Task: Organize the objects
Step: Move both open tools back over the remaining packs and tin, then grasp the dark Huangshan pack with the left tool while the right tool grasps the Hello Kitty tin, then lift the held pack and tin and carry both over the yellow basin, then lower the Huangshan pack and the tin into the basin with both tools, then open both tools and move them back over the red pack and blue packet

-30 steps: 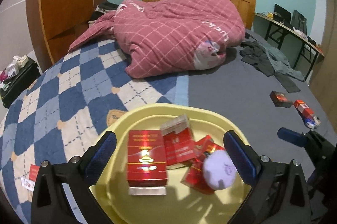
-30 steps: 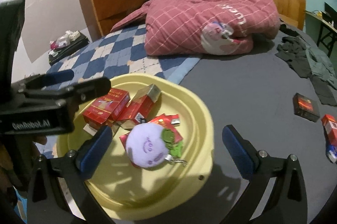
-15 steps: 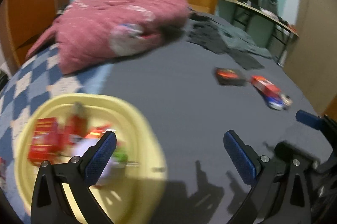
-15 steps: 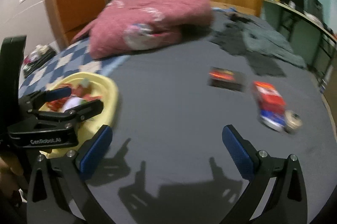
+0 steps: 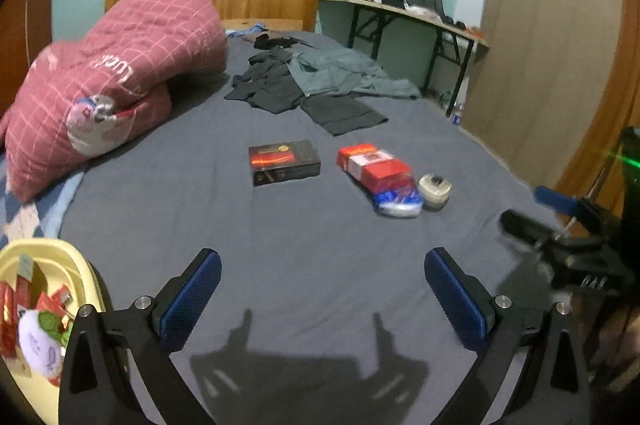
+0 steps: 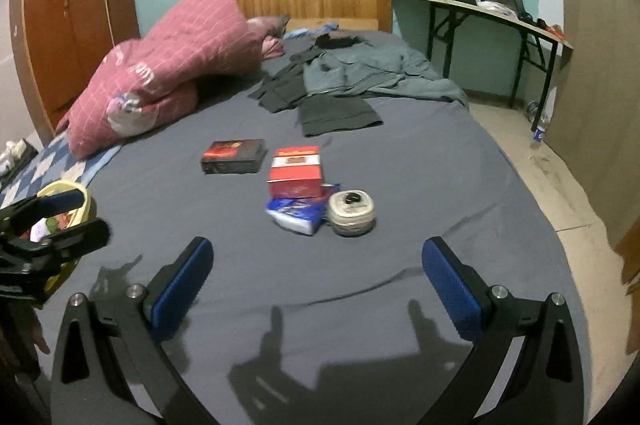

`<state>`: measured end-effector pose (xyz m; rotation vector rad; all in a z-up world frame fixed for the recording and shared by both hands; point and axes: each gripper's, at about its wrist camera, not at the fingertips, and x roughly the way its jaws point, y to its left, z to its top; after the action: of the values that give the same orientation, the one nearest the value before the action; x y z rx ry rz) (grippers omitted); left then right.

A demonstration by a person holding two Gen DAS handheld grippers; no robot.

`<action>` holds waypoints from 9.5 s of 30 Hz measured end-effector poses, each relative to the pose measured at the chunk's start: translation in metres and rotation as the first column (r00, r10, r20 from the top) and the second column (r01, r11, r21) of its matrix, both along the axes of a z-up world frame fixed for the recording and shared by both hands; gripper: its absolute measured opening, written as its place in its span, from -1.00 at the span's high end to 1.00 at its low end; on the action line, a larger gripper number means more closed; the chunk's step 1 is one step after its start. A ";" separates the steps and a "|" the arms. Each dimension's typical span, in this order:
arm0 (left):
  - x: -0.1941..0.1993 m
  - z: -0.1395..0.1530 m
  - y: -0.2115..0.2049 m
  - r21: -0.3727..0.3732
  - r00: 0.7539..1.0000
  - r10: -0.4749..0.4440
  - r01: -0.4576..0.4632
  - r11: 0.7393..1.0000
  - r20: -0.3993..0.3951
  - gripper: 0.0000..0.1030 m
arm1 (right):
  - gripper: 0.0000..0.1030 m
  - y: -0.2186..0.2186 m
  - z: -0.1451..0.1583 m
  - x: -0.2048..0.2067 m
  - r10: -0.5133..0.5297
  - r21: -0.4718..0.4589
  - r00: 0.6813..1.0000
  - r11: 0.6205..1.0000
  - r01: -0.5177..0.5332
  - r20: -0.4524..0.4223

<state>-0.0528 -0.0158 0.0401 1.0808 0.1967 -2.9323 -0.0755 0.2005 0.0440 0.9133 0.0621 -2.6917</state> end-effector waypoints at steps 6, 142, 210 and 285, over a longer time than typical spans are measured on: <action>-0.003 -0.035 -0.008 -0.055 0.999 0.002 0.001 0.998 0.049 -0.99 | -1.00 0.007 -0.023 -0.020 -0.010 0.023 0.997 1.000 0.009 0.070; 0.102 0.005 -0.042 0.068 0.991 0.116 -0.112 0.991 -0.066 -0.86 | -0.09 -0.040 -0.011 0.033 0.134 0.039 0.990 0.990 -0.136 0.047; 0.243 0.062 -0.143 -0.043 0.907 0.406 -0.413 0.910 -0.116 -0.87 | -0.09 -0.253 0.045 0.107 0.461 0.003 0.887 0.887 -0.461 0.000; 0.217 -0.026 -0.247 0.030 0.849 0.526 -0.525 0.851 -0.051 -0.99 | -1.00 -0.399 -0.047 0.112 0.587 0.147 0.796 0.783 -0.605 0.152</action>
<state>0.1643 -0.2623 0.0143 0.7820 0.4391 -2.4648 0.0364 -0.1983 -0.0030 0.8890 0.5088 -2.0628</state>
